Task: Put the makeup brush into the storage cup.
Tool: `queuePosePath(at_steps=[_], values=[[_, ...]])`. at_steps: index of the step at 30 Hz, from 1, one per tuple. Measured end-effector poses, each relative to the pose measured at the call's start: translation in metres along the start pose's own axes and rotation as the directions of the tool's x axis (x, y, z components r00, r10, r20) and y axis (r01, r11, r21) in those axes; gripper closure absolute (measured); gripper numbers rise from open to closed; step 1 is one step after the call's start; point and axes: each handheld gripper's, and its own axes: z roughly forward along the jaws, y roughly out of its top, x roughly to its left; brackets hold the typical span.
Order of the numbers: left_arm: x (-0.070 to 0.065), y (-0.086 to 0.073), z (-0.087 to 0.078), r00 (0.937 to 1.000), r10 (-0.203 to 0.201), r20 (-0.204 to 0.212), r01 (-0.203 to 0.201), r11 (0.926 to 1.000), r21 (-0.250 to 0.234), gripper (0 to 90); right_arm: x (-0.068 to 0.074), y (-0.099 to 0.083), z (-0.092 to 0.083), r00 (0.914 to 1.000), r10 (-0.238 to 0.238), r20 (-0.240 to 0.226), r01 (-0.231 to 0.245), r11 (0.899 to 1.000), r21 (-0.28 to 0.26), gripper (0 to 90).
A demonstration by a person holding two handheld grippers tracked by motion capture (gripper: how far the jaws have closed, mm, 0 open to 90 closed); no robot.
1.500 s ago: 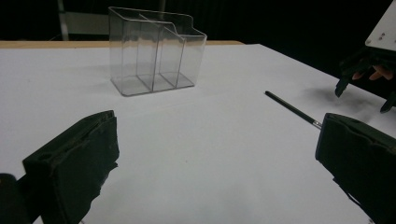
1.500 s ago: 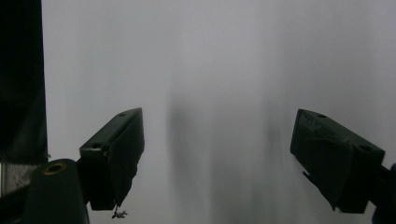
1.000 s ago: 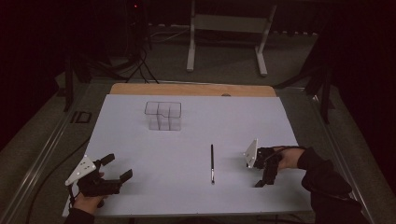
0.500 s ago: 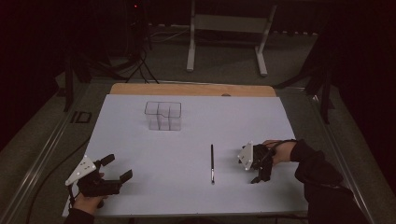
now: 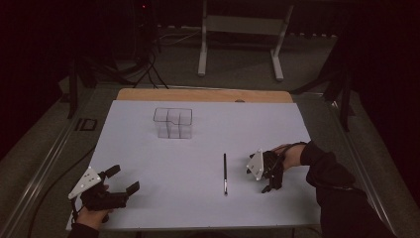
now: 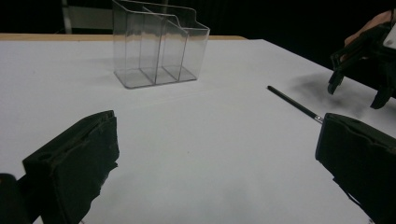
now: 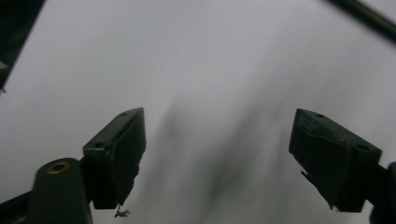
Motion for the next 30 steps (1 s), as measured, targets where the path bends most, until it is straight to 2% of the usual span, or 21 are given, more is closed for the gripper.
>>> queuePosePath(at_steps=[2, 3, 7, 9, 11, 13, 15, 16, 18, 19, 20, 23, 24, 26, 27, 29, 30], values=[[0.0, 0.0, 0.0, 1.0, -0.004, -0.002, 0.004, 1.0, -0.001, 0.8, -0.003, 0.003, -0.002, 0.9997, 0.02, -0.012, -0.021, 1.0, -0.012, 19.2], [0.0, 0.0, 0.0, 1.0, -0.004, -0.003, 0.004, 1.0, -0.002, 0.8, -0.006, 0.006, -0.003, 0.9999, -0.013, -0.003, 0.014, 1.0, 0.009, 19.0], [0.0, 0.0, -0.001, 1.0, -0.004, -0.004, 0.004, 1.0, -0.001, 0.8, -0.011, 0.012, -0.006, 0.9988, -0.049, -0.004, 0.049, 0.998, 0.045, 18.2], [0.0, 0.0, -0.001, 1.0, -0.004, -0.005, 0.004, 1.0, 0.0, 0.8, -0.016, 0.018, -0.009, 0.9944, -0.106, 0.001, 0.105, 0.992, 0.062, 20.5], [0.0, 0.0, -0.001, 1.0, -0.003, -0.006, 0.003, 1.0, 0.001, 0.8, -0.02, 0.022, -0.01, 0.9939, -0.111, 0.0, 0.11, 0.992, 0.063, 21.2], [0.0, 0.0, -0.002, 1.0, -0.005, -0.007, 0.005, 1.0, 0.001, 0.8, -0.024, 0.027, -0.01, 0.9901, -0.138, 0.025, 0.136, 0.988, 0.075, 21.4], [0.0, 0.0, -0.002, 0.9999, -0.006, -0.008, 0.006, 1.0, -0.001, 0.8, -0.029, 0.031, -0.008, 0.9901, -0.139, 0.021, 0.137, 0.987, 0.079, 17.5], [0.0, -0.001, -0.002, 0.9999, -0.007, -0.008, 0.007, 1.0, 0.0, 0.8, -0.031, 0.033, -0.006, 0.9902, -0.137, 0.03, 0.134, 0.988, 0.081, 17.7], [0.0, -0.001, -0.002, 0.9999, -0.007, -0.01, 0.007, 1.0, 0.0, 0.8, -0.034, 0.035, -0.006, 0.9911, -0.132, 0.018, 0.13, 0.988, 0.083, 16.9], [0.001, -0.001, -0.002, 0.9999, -0.008, -0.01, 0.008, 1.0, 0.0, 0.8, -0.036, 0.037, -0.004, 0.9898, -0.139, 0.032, 0.136, 0.987, 0.084, 14.6], [0.0, -0.001, -0.002, 0.9999, -0.008, -0.011, 0.008, 1.0, -0.001, 0.8, -0.04, 0.041, -0.002, 0.9887, -0.143, 0.045, 0.139, 0.987, 0.079, 18.3], [0.001, -0.001, -0.003, 0.9998, -0.009, -0.015, 0.009, 1.0, 0.0, 0.8, -0.042, 0.046, 0.001, 0.9849, -0.169, 0.035, 0.166, 0.983, 0.083, 20.3], [0.001, -0.001, -0.004, 0.9997, -0.012, -0.02, 0.012, 0.9999, 0.001, 0.8, -0.044, 0.051, 0.005, 0.9828, -0.184, 0.003, 0.183, 0.978, 0.099, 21.4], [0.001, -0.001, -0.004, 0.9997, -0.012, -0.02, 0.012, 0.9999, 0.002, 0.8, -0.047, 0.055, 0.009, 0.9789, -0.203, -0.022, 0.204, 0.972, 0.119, 20.5], [0.001, -0.002, -0.004, 0.9996, -0.014, -0.023, 0.014, 0.9999, 0.003, 0.8, -0.047, 0.055, 0.009, 0.9789, -0.203, -0.022, 0.204, 0.972, 0.119, 20.5], [0.001, -0.002, -0.005, 0.9995, -0.016, -0.026, 0.016, 0.9999, 0.004, 0.8, -0.05, 0.059, 0.01, 0.9718, -0.233, -0.038, 0.236, 0.964, 0.125, 23.0], [0.001, -0.002, -0.005, 0.9995, -0.018, -0.028, 0.018, 0.9998, 0.005, 0.8, -0.05, 0.062, 0.009, 0.9636, -0.265, -0.036, 0.267, 0.956, 0.121, 23.8]])
